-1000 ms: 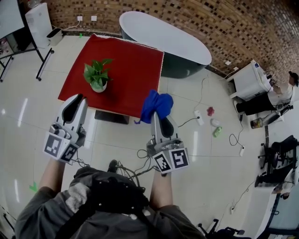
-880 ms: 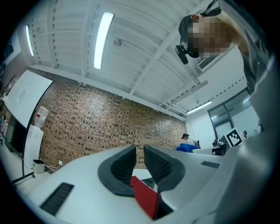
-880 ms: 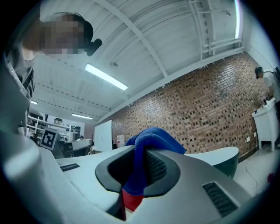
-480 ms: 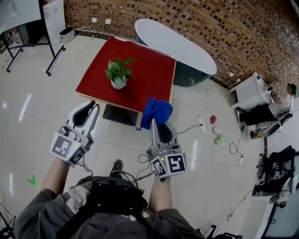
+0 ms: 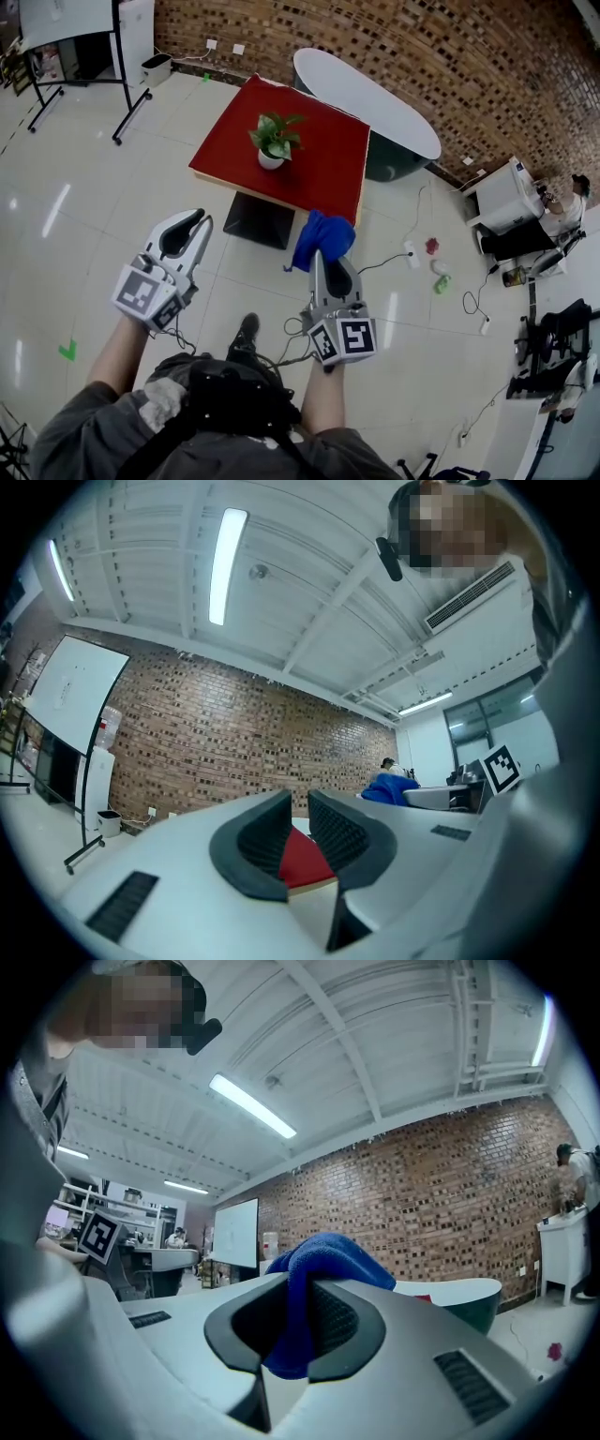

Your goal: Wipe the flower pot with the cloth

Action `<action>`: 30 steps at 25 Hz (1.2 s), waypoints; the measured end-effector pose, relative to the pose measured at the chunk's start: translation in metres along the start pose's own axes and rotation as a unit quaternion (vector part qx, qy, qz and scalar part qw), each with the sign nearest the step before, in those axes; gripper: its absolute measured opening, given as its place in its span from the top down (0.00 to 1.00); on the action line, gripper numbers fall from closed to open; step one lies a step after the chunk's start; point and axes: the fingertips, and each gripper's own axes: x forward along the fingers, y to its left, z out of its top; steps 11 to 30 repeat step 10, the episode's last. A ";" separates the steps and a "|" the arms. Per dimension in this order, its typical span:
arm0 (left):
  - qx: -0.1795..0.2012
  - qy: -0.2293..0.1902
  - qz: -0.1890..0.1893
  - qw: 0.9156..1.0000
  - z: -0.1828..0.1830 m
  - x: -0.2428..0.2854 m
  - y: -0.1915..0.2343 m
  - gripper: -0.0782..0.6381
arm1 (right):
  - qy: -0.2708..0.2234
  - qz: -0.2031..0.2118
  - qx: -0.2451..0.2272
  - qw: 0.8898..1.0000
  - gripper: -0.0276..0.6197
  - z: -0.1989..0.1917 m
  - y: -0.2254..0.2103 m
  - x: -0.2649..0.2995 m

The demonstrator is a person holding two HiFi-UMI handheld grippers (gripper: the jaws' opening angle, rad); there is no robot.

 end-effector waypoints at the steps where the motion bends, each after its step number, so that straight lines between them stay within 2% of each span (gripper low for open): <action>1: -0.007 0.005 0.000 1.000 0.000 -0.011 -0.001 0.78 | 0.001 -0.002 -0.002 1.000 0.87 0.001 0.010 -0.008; 3: -0.016 0.013 0.000 1.000 -0.001 -0.029 -0.003 0.78 | 0.003 -0.005 -0.006 1.000 0.87 0.002 0.026 -0.021; 10: 0.000 0.015 -0.022 1.000 -0.014 -0.065 -0.021 0.78 | 0.010 -0.028 -0.007 1.000 0.87 -0.010 0.046 -0.066; 30: 0.000 0.015 -0.022 1.000 -0.014 -0.065 -0.021 0.78 | 0.010 -0.028 -0.007 1.000 0.87 -0.010 0.046 -0.066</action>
